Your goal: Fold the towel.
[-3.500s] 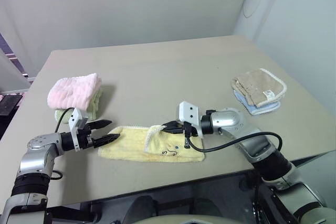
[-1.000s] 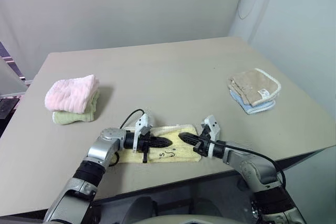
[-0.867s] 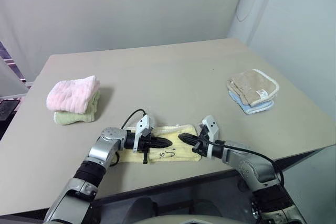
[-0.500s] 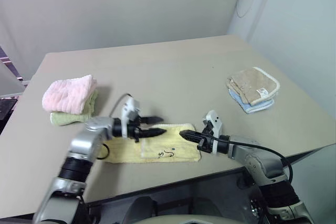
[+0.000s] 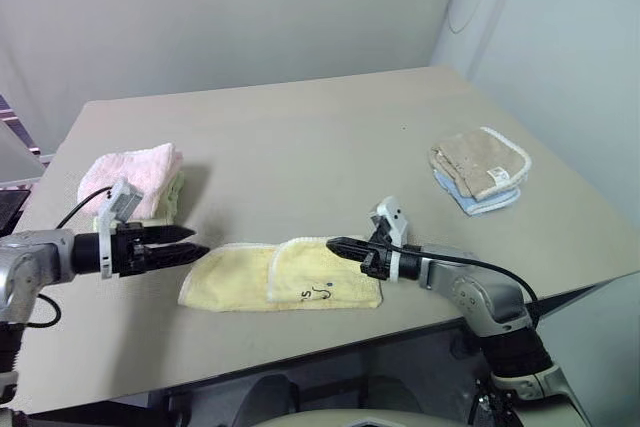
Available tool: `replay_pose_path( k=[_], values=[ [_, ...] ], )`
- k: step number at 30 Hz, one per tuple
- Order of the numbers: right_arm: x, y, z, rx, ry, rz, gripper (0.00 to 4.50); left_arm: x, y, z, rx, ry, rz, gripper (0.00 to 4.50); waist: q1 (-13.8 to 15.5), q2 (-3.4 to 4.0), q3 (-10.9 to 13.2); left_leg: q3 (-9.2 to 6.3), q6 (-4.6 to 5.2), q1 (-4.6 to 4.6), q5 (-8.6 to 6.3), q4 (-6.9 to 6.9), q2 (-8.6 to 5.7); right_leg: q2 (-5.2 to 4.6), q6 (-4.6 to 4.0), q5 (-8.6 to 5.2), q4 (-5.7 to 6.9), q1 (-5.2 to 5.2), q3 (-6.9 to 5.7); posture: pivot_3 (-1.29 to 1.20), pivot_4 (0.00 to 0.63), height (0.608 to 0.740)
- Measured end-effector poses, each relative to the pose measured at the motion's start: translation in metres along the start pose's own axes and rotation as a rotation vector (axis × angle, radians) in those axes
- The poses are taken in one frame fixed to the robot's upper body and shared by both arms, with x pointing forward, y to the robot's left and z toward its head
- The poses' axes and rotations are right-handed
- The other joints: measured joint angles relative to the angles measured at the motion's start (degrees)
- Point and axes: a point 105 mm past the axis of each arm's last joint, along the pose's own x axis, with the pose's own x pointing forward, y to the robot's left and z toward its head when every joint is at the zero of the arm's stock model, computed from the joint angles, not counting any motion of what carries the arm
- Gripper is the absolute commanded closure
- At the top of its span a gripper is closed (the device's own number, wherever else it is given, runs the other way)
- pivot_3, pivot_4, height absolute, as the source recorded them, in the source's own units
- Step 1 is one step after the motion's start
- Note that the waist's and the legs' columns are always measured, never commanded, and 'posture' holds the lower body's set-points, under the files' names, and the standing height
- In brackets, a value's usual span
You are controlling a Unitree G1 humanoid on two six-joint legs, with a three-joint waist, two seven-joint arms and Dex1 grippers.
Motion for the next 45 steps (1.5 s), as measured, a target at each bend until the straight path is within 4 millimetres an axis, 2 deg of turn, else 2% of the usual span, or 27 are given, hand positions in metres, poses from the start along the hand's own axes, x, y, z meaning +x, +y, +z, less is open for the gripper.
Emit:
replay_pose_path(
  k=[10,13,17,21,28,37,40,45],
  values=[
    [0.008,-0.001,-0.007,0.041,0.031,-0.003,4.50,-0.025,0.010,-0.070,-0.365,0.131,0.101,0.04,0.02,0.04,0.03,0.00,-0.20,-0.17,-0.10,-0.25,-0.02,-0.12,-0.06,0.00,0.01,-0.36,0.10,0.00,0.000,0.740],
    [0.011,0.001,-0.016,0.036,0.082,0.000,4.50,-0.026,0.009,-0.068,-0.385,0.117,0.109,0.04,0.02,0.10,0.06,0.01,-0.22,-0.22,-0.11,-0.25,-0.06,-0.20,-0.10,0.02,-0.02,-0.38,0.10,0.00,0.000,0.740],
    [0.007,-0.003,-0.019,0.020,0.113,-0.021,4.50,-0.015,0.006,-0.070,-0.387,0.106,0.084,0.04,0.10,0.20,0.07,0.07,-0.22,-0.22,-0.11,-0.27,-0.13,-0.29,-0.11,0.03,-0.07,-0.35,0.14,0.00,0.000,0.740],
    [0.003,-0.008,-0.018,0.022,0.111,-0.051,4.50,0.003,0.008,-0.064,-0.412,0.052,0.057,0.04,1.38,0.80,0.02,0.07,-0.21,-0.22,-0.11,-0.26,-0.31,-0.47,-0.10,0.04,-0.01,-0.34,0.09,0.00,0.000,0.740],
    [-0.005,-0.011,-0.014,0.027,0.112,-0.073,4.50,0.019,0.012,-0.057,-0.443,0.037,0.021,0.04,2.01,0.91,-0.02,0.07,-0.21,-0.21,-0.11,-0.19,-0.38,-0.59,-0.18,0.09,-0.01,-0.23,-0.04,0.00,0.000,0.740],
    [-0.004,-0.011,-0.013,0.022,0.104,-0.084,4.50,0.031,0.008,-0.052,-0.434,0.049,-0.025,0.04,3.15,0.92,-0.02,0.07,-0.19,-0.24,-0.10,-0.15,-0.39,-0.59,-0.19,0.10,-0.10,-0.22,-0.07,0.00,0.000,0.740],
    [-0.004,-0.011,-0.012,0.021,0.103,-0.087,4.50,0.035,0.007,-0.052,-0.428,0.061,-0.029,0.66,3.13,0.91,-0.02,0.08,-0.20,-0.25,-0.10,-0.14,-0.42,-0.62,-0.19,0.10,-0.14,-0.21,-0.06,0.00,0.000,0.740],
    [-0.005,-0.012,-0.012,0.018,0.104,-0.091,4.50,0.047,0.003,-0.055,-0.389,0.120,-0.062,2.34,2.84,0.85,-0.03,0.09,-0.19,-0.28,-0.10,-0.17,-0.41,-0.59,-0.19,0.09,-0.19,-0.25,-0.04,0.00,0.000,0.740]
  ],
)
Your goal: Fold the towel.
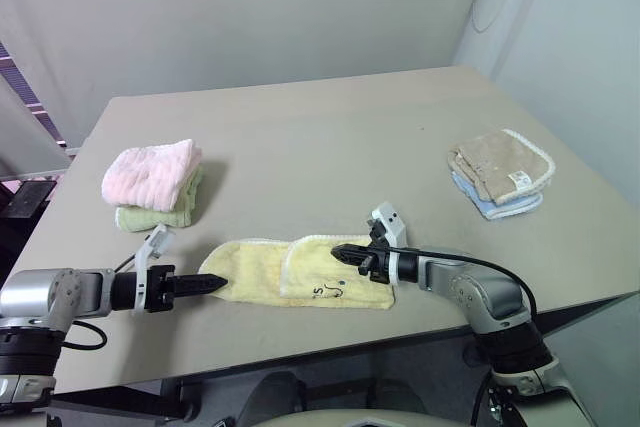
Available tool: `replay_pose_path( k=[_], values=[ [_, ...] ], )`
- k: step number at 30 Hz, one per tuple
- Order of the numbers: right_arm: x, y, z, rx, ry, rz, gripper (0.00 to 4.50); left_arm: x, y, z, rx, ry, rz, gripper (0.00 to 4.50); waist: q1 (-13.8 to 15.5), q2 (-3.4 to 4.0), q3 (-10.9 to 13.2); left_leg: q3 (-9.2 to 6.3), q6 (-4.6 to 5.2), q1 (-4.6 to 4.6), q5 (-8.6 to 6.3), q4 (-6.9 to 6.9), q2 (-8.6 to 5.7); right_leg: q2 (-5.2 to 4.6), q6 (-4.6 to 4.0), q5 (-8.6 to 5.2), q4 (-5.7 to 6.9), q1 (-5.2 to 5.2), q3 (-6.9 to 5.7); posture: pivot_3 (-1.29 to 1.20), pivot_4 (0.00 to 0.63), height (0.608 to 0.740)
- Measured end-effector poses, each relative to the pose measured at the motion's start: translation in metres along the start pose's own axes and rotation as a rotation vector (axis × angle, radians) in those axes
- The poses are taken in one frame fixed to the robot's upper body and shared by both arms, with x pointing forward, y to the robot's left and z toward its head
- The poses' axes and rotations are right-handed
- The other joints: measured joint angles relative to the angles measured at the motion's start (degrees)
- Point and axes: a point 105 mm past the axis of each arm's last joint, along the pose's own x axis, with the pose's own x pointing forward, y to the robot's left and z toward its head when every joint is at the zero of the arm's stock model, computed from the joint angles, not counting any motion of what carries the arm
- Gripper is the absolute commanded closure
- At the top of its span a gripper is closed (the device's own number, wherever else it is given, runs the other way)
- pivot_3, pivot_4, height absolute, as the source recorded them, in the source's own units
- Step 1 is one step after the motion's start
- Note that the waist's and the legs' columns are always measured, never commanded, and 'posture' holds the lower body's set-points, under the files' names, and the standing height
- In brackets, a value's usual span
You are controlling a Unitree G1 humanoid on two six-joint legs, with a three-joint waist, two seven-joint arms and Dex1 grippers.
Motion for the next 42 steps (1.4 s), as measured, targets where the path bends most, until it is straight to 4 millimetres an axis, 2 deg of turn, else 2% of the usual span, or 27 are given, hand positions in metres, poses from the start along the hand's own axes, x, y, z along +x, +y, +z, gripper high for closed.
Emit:
replay_pose_path(
  k=[4,6,10,13,15,20,24,28,32,36,42],
  values=[
    [0.000,-0.001,0.000,-0.001,0.000,-0.005,4.50,0.007,0.000,-0.007,0.008,0.043,-0.017,3.90,-0.19,-0.03,0.01,0.00,0.01,-0.04,0.01,-0.03,0.03,0.04,0.01,-0.01,0.00,-0.10,0.03,0.00,0.000,0.740],
    [0.000,-0.001,0.000,-0.001,0.000,-0.007,4.50,0.009,0.000,-0.009,0.002,0.056,-0.024,4.49,-0.30,-0.08,0.04,0.00,0.01,-0.07,0.01,-0.04,0.05,0.06,0.01,-0.01,0.00,-0.14,0.03,0.00,0.000,0.740],
    [-0.003,-0.003,-0.002,0.008,-0.002,-0.015,4.50,0.005,0.000,-0.006,0.009,0.050,-0.023,4.49,-0.71,-0.17,0.08,-0.01,0.01,-0.08,0.00,-0.06,0.07,0.06,0.01,-0.02,0.00,-0.15,0.03,0.00,0.000,0.740],
    [-0.012,-0.004,-0.001,0.050,-0.043,-0.013,4.50,0.000,-0.003,0.009,0.081,0.031,-0.010,4.49,-0.86,-0.24,0.12,-0.01,0.00,-0.10,0.00,-0.06,0.07,0.04,0.01,-0.02,0.00,-0.14,0.02,0.00,0.000,0.740],
    [-0.023,0.000,0.010,0.074,-0.109,0.016,4.50,-0.002,-0.011,0.024,0.148,0.017,-0.008,4.49,-1.12,-0.27,0.15,-0.01,0.00,-0.11,0.00,-0.06,0.07,0.03,0.01,-0.01,0.00,-0.12,0.02,0.00,0.000,0.740],
    [-0.056,0.013,0.033,0.060,-0.218,0.086,4.50,0.001,-0.056,0.059,0.365,0.020,-0.092,4.49,-1.42,-0.41,0.22,-0.01,0.03,-0.12,0.01,-0.05,0.07,0.09,0.02,-0.01,-0.03,-0.13,0.02,0.00,0.000,0.740],
    [-0.065,0.003,0.020,0.081,-0.189,0.013,4.50,0.019,-0.090,0.077,0.489,0.035,-0.197,4.49,-1.39,-0.44,0.23,-0.01,0.17,-0.12,0.10,-0.04,0.08,0.14,0.05,-0.03,-0.04,-0.07,0.02,0.00,0.000,0.740],
    [-0.068,-0.006,0.013,0.089,-0.183,-0.067,4.50,0.049,-0.120,0.072,0.559,0.136,-0.362,4.49,-1.39,-0.52,0.28,-0.01,0.23,-0.13,0.13,0.08,0.09,0.33,0.06,-0.03,-0.01,0.16,0.05,0.00,0.000,0.740],
    [-0.071,-0.014,0.002,0.114,-0.177,-0.146,4.50,0.078,-0.140,0.068,0.637,0.238,-0.481,4.49,-1.36,-0.58,0.32,-0.01,0.25,-0.11,0.14,0.19,0.12,0.54,0.12,-0.07,0.03,0.23,-0.02,0.00,0.000,0.740],
    [-0.079,-0.019,-0.005,0.136,-0.192,-0.221,4.50,0.108,-0.144,0.057,0.658,0.336,-0.553,4.49,-1.44,-0.68,0.39,-0.01,0.26,-0.08,0.15,0.25,0.13,0.63,0.21,-0.11,0.08,0.28,0.00,0.00,0.000,0.740],
    [-0.090,-0.027,-0.012,0.162,-0.214,-0.319,4.50,0.133,-0.137,0.040,0.690,0.422,-0.584,4.49,-1.40,-0.82,0.47,-0.04,0.27,-0.04,0.15,0.31,0.31,0.85,0.23,-0.12,0.14,0.31,0.03,0.00,0.000,0.740]
  ],
)
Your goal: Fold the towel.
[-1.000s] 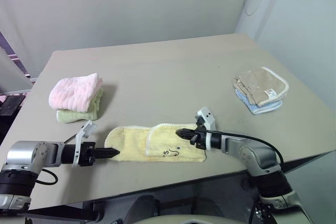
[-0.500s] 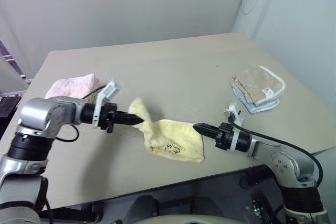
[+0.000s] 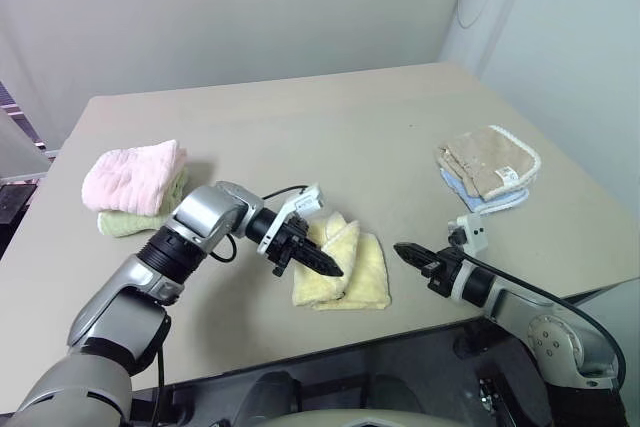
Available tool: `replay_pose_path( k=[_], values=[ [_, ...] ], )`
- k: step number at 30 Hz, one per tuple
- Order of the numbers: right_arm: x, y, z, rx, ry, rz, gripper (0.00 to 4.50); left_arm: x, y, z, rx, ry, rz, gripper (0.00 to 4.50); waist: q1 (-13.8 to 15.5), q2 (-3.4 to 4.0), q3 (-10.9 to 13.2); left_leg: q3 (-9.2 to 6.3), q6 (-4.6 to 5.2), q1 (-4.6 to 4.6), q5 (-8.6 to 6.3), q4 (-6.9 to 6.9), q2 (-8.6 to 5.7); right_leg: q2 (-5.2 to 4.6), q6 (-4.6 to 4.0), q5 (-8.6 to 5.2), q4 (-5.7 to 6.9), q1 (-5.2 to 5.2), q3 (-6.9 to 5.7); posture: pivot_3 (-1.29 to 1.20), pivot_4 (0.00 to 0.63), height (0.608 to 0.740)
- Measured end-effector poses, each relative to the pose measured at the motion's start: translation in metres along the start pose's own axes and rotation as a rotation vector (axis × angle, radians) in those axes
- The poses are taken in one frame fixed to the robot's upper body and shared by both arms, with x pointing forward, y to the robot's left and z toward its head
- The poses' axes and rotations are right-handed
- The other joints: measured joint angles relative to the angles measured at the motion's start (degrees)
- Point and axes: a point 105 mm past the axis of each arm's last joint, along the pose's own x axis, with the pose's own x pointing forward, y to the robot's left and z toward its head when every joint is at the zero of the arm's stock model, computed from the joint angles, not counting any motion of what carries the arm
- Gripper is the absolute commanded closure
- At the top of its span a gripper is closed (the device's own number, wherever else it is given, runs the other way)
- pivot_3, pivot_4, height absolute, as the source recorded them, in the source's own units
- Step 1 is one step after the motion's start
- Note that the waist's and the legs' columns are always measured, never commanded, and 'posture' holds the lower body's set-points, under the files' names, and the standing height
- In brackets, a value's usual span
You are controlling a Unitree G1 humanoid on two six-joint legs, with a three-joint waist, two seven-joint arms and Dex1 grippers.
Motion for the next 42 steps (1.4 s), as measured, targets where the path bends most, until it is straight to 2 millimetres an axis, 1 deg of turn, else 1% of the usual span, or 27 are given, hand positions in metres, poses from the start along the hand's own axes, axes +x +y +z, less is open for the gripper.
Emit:
replay_pose_path(
  k=[3,4,5,7,9,13,14,15,16,19,21,22,24,25,27,29,31,34,35,36,37,40,42],
  values=[
    [-0.002,-0.005,0.000,0.012,-0.023,-0.042,4.50,0.009,0.004,0.000,0.007,-0.004,-0.014,4.49,0.02,-0.02,0.01,-0.02,0.00,0.01,0.00,0.08,0.03,0.04,0.00,0.00,0.02,0.03,0.00,0.00,0.000,0.740],
    [-0.003,-0.006,0.000,0.018,-0.031,-0.051,4.50,0.011,0.005,-0.001,0.011,-0.003,-0.019,3.92,0.02,-0.02,0.01,-0.02,0.00,0.02,0.00,0.09,0.03,0.03,0.00,0.00,0.03,0.04,0.00,0.00,0.000,0.740],
    [-0.004,-0.007,-0.001,0.022,-0.031,-0.061,4.50,0.013,0.005,-0.003,0.016,0.000,-0.022,3.65,-0.05,-0.02,0.01,-0.02,0.00,0.02,0.00,0.10,0.03,0.04,0.00,0.00,0.02,0.05,0.01,0.00,0.000,0.740],
    [-0.006,-0.009,-0.002,0.026,-0.027,-0.072,4.50,0.016,0.005,-0.005,0.021,-0.006,-0.032,2.98,-0.10,-0.02,0.01,-0.02,0.00,0.03,0.00,0.10,0.03,0.03,0.00,0.00,0.03,0.05,0.03,0.00,0.000,0.740],
    [-0.005,-0.009,-0.002,0.024,-0.028,-0.077,4.50,0.018,0.004,-0.008,0.017,-0.011,-0.046,2.21,-0.06,-0.02,0.01,-0.02,0.00,0.03,0.00,0.10,0.05,0.05,0.00,0.00,0.04,0.05,0.02,0.00,0.000,0.740],
    [-0.004,-0.009,0.001,0.018,-0.034,-0.074,4.50,0.010,-0.001,-0.004,0.042,-0.031,-0.042,0.83,-0.02,-0.01,0.01,-0.04,0.00,0.06,0.00,0.10,0.07,0.07,0.00,0.00,0.06,0.06,0.02,0.00,0.000,0.740],
    [-0.003,-0.009,0.003,0.014,-0.040,-0.070,4.50,0.009,-0.002,-0.004,0.058,-0.039,-0.037,0.42,-0.07,-0.01,0.01,-0.04,0.00,0.08,0.00,0.11,0.07,0.07,0.00,0.00,0.06,0.08,0.03,0.00,0.000,0.740],
    [-0.003,-0.009,0.006,0.009,-0.048,-0.069,4.50,0.009,-0.003,-0.004,0.076,-0.043,-0.033,0.12,-0.08,-0.01,0.01,-0.03,0.00,0.08,0.00,0.11,0.07,0.07,0.00,0.00,0.06,0.09,0.04,0.00,0.000,0.740],
    [-0.002,-0.009,0.009,0.006,-0.057,-0.068,4.50,0.008,-0.004,-0.006,0.096,-0.052,-0.027,0.02,-0.10,-0.01,0.01,-0.03,0.00,0.09,0.00,0.10,0.07,0.07,0.00,0.00,0.05,0.10,0.04,0.00,0.000,0.740],
    [-0.004,-0.012,0.020,0.005,-0.110,-0.072,4.50,0.004,-0.009,-0.004,0.133,-0.123,-0.006,0.02,0.04,0.01,0.01,-0.04,0.00,0.09,0.00,0.10,0.08,0.06,0.01,0.01,0.07,0.09,0.04,0.00,0.000,0.740],
    [-0.006,-0.010,0.031,0.002,-0.153,-0.056,4.50,-0.004,-0.007,0.004,0.189,-0.181,0.047,0.02,0.12,0.00,0.01,-0.07,0.00,0.09,0.00,0.15,0.08,0.06,0.01,0.01,0.08,0.12,0.02,0.00,0.000,0.740],
    [-0.007,-0.008,0.036,-0.003,-0.170,-0.044,4.50,-0.009,-0.006,0.009,0.222,-0.209,0.077,0.02,0.13,0.01,0.01,-0.08,0.00,0.09,0.00,0.18,0.08,0.07,0.01,0.01,0.08,0.15,0.00,0.00,0.000,0.740],
    [-0.009,0.005,0.043,-0.028,-0.195,0.014,4.50,-0.020,-0.002,0.017,0.283,-0.243,0.149,0.02,0.07,0.01,0.01,-0.08,0.00,0.10,0.00,0.18,0.08,0.07,0.02,0.02,0.08,0.16,0.01,0.00,0.000,0.740],
    [-0.008,0.011,0.047,-0.046,-0.207,0.044,4.50,-0.025,0.001,0.021,0.300,-0.266,0.187,0.41,0.05,0.01,0.01,-0.08,0.00,0.10,0.00,0.20,0.08,0.07,0.03,0.02,0.08,0.17,0.01,0.00,0.000,0.740],
    [-0.005,0.027,0.058,-0.099,-0.227,0.111,4.50,-0.037,0.006,0.027,0.285,-0.326,0.241,0.98,-0.12,0.01,0.02,-0.08,0.00,0.11,0.00,0.27,0.09,0.11,0.05,0.04,0.12,0.17,0.01,0.00,0.000,0.740],
    [-0.001,0.041,0.067,-0.144,-0.247,0.173,4.50,-0.044,0.009,0.028,0.282,-0.345,0.265,1.65,-0.12,0.01,0.02,-0.09,0.00,0.13,0.00,0.30,0.10,0.13,0.08,0.06,0.14,0.21,-0.01,0.00,0.000,0.740],
    [0.004,0.055,0.072,-0.190,-0.249,0.238,4.50,-0.049,0.010,0.028,0.289,-0.349,0.280,2.43,-0.03,0.01,0.02,-0.09,0.00,0.14,0.00,0.32,0.10,0.14,0.09,0.07,0.14,0.23,-0.01,0.00,0.000,0.740],
    [0.014,0.072,0.068,-0.246,-0.196,0.321,4.50,-0.051,0.011,0.025,0.306,-0.350,0.293,3.55,0.04,0.01,0.02,-0.09,0.00,0.12,0.00,0.38,0.08,0.12,0.08,0.06,0.12,0.27,-0.02,0.00,0.000,0.740],
    [0.017,0.076,0.064,-0.251,-0.179,0.346,4.50,-0.051,0.011,0.022,0.310,-0.348,0.291,3.86,0.01,0.01,0.02,-0.08,0.00,0.12,-0.01,0.39,0.08,0.11,0.06,0.05,0.10,0.28,-0.01,0.00,0.000,0.740],
    [0.019,0.080,0.060,-0.249,-0.159,0.373,4.50,-0.049,0.010,0.017,0.305,-0.345,0.285,4.30,-0.01,0.01,0.02,-0.08,0.00,0.12,-0.01,0.39,0.08,0.10,0.06,0.06,0.09,0.28,0.00,0.00,0.000,0.740],
    [0.022,0.083,0.054,-0.243,-0.137,0.397,4.50,-0.047,0.010,0.013,0.298,-0.343,0.277,4.45,-0.01,0.01,0.02,-0.08,0.00,0.11,-0.01,0.40,0.08,0.10,0.06,0.06,0.09,0.28,0.00,0.00,0.000,0.740],
    [0.030,0.086,0.034,-0.225,-0.055,0.446,4.50,-0.035,0.014,0.004,0.286,-0.334,0.267,4.45,0.12,0.00,0.02,-0.11,0.00,0.11,-0.01,0.50,0.08,0.10,0.05,0.06,0.12,0.32,-0.02,0.00,0.000,0.740],
    [0.036,0.080,0.019,-0.181,-0.011,0.440,4.50,-0.026,0.017,-0.002,0.292,-0.312,0.262,4.45,0.08,-0.01,0.01,-0.11,0.00,0.12,-0.01,0.57,0.08,0.10,0.04,0.10,0.12,0.37,-0.03,0.00,0.000,0.740]
  ],
)
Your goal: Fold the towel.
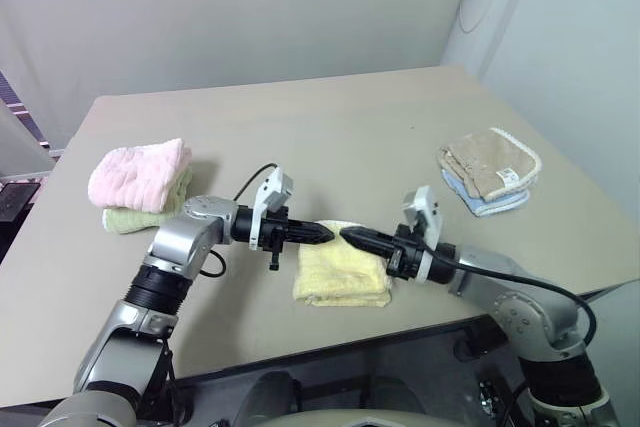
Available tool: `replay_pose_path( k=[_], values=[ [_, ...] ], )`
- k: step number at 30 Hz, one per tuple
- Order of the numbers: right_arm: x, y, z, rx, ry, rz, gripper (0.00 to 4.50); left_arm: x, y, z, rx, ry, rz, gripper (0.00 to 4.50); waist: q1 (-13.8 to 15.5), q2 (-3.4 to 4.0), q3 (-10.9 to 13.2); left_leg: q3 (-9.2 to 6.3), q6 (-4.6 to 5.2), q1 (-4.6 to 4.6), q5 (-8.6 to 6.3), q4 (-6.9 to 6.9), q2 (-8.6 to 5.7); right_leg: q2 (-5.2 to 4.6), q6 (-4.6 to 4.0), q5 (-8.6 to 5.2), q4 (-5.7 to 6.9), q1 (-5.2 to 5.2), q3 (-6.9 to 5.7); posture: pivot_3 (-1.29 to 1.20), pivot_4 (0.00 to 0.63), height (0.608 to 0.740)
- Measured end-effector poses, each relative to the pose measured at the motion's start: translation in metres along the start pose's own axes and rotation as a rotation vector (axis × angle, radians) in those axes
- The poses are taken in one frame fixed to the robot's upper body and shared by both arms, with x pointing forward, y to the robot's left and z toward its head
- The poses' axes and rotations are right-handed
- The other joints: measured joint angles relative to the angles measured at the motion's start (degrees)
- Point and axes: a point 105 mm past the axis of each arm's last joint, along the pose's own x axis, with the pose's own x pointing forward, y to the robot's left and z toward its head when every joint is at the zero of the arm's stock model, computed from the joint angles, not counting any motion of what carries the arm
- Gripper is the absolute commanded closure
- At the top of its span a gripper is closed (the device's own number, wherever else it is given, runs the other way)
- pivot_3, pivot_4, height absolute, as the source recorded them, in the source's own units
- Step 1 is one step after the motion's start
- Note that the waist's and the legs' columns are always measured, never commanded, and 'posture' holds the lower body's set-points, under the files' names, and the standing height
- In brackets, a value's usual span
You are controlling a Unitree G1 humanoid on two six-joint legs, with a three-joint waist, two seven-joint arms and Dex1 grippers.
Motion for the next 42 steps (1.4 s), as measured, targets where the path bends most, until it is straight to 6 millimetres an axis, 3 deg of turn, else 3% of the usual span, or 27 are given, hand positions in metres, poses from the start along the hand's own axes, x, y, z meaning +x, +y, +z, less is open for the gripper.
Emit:
replay_pose_path(
  k=[6,8,14,20,23,27,33,34,37,42],
  values=[
    [-0.003,-0.019,-0.047,0.142,0.067,-0.061,4.50,0.021,-0.001,-0.060,-0.059,0.101,-0.008,4.45,-0.03,0.01,-0.01,0.01,0.00,0.03,0.00,0.06,0.01,-0.01,-0.02,0.04,0.01,0.02,0.00,0.00,0.000,0.740],
    [-0.004,-0.021,-0.062,0.157,0.103,-0.068,4.50,0.024,0.003,-0.062,-0.044,0.095,-0.005,4.45,0.09,0.04,-0.06,-0.05,-0.01,0.06,-0.01,0.07,0.02,-0.01,-0.02,0.04,0.01,0.05,-0.07,0.00,0.000,0.740],
    [-0.004,-0.025,-0.070,0.102,0.125,-0.068,4.50,0.030,0.008,-0.066,-0.056,0.087,0.005,4.45,0.01,0.05,-0.21,-0.06,-0.23,0.90,-0.16,0.04,0.01,-0.25,0.21,-0.11,-0.17,0.75,-0.10,0.00,0.000,0.740],
    [-0.004,-0.022,-0.067,0.106,0.129,-0.048,4.50,0.021,0.002,-0.054,-0.113,0.067,-0.039,4.29,-0.16,0.07,-0.16,-0.19,-0.25,0.84,-0.18,-0.11,0.01,-0.46,0.22,-0.12,-0.31,0.77,-0.20,0.00,0.000,0.740],
    [-0.009,-0.021,-0.056,0.157,0.090,-0.037,3.89,0.010,0.000,-0.033,-0.113,0.017,-0.049,3.59,-0.06,0.06,-0.17,-0.19,-0.07,0.22,-0.06,-0.22,-0.03,-0.48,0.04,0.01,-0.19,0.10,-0.20,0.00,0.000,0.740],
    [-0.024,-0.024,-0.022,0.177,-0.008,-0.029,2.47,-0.006,-0.002,-0.008,-0.071,-0.022,-0.029,2.17,0.04,0.06,-0.17,-0.19,-0.03,-0.27,-0.02,-0.20,-0.07,-0.44,0.22,0.14,-0.02,-0.29,-0.20,0.00,0.000,0.740],
    [-0.049,-0.036,-0.004,0.210,0.012,-0.059,0.26,-0.030,-0.005,-0.004,-0.068,0.020,0.010,0.02,-0.04,0.09,-0.12,-0.16,-0.02,-0.17,-0.03,-0.17,-0.08,-0.42,0.01,0.01,-0.08,-0.18,-0.22,0.00,0.000,0.740],
    [-0.053,-0.038,-0.002,0.222,0.024,-0.065,0.03,-0.036,-0.004,-0.004,-0.093,0.016,0.035,0.00,-0.06,0.08,-0.10,-0.16,-0.02,-0.16,-0.03,-0.15,-0.08,-0.41,0.02,0.01,-0.08,-0.17,-0.23,0.00,0.000,0.740],
    [-0.063,-0.042,-0.005,0.317,0.072,-0.057,0.03,-0.053,-0.001,-0.008,-0.181,0.000,0.098,0.00,-0.13,0.09,-0.08,-0.16,-0.02,-0.08,-0.03,-0.14,-0.07,-0.38,0.02,0.01,-0.07,-0.11,-0.23,0.00,0.000,0.740],
    [-0.069,-0.044,-0.028,0.520,0.242,-0.041,0.03,-0.065,-0.002,-0.022,-0.246,0.013,0.164,0.00,-0.03,0.07,-0.05,-0.15,-0.02,-0.09,-0.02,-0.13,-0.07,-0.39,0.02,0.01,-0.08,-0.12,-0.20,0.00,0.000,0.740]
  ],
)
